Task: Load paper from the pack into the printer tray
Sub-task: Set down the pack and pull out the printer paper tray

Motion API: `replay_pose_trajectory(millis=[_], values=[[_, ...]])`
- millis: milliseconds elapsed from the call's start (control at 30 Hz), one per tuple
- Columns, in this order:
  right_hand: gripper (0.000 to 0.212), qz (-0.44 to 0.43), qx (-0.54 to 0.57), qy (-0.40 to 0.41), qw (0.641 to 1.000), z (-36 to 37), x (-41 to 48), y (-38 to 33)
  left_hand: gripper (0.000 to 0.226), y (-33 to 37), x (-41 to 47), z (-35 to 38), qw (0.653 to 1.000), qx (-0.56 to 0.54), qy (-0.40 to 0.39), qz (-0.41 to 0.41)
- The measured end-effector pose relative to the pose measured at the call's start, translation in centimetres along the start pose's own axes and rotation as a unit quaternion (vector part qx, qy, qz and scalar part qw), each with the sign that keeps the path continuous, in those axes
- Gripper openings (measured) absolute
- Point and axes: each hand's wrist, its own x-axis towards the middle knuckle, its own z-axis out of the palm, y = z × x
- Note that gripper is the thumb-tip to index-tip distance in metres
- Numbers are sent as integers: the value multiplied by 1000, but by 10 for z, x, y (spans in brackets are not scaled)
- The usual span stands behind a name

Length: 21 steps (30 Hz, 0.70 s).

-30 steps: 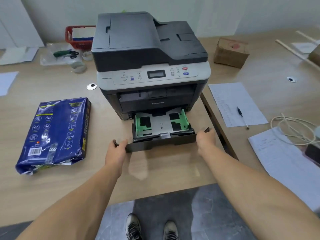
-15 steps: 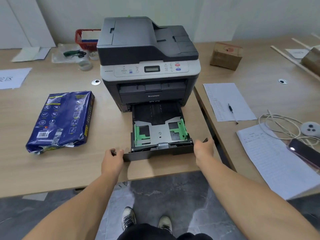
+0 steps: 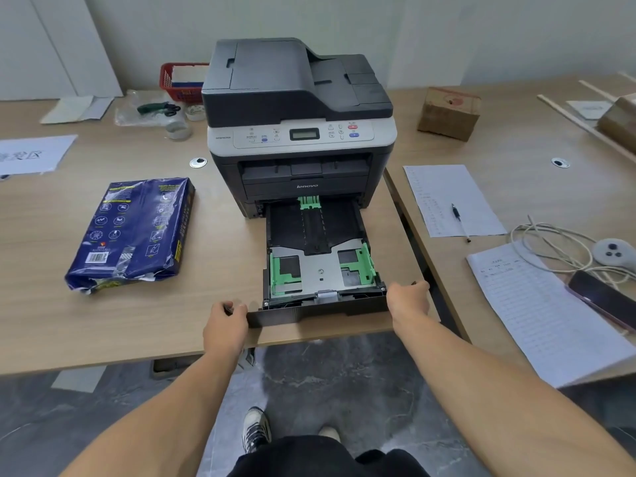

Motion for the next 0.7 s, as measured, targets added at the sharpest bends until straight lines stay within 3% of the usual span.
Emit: replay_pose_trajectory(millis=[100,167,233,300,367,433,567,700], values=[[50,2,-9,5,1000,1,-2,-2,32,0,-1,-1,1000,2,-4,-3],[63,-33,-72,35,996,2,-7,-5,36,2,-1,-2,1000,5,-6,-5],[74,-152,-206,64,965,6,-14,-8,41,7,0,-5,1000,-1,-2,2],[71,-293,-291,52,909,17,-22,-15,44,13,2,-11,1000,-3,6,22],[60,-360,-289,-1,887,39,-34,-28,46,18,8,-22,999,9,11,49],[52,-388,-272,-67,878,66,-49,-43,46,21,17,-38,997,26,15,73],[45,-441,-289,-205,824,121,-89,-65,42,21,46,-81,990,75,37,111],[44,-461,-297,-258,795,192,-125,-79,37,15,89,-132,987,100,75,100]])
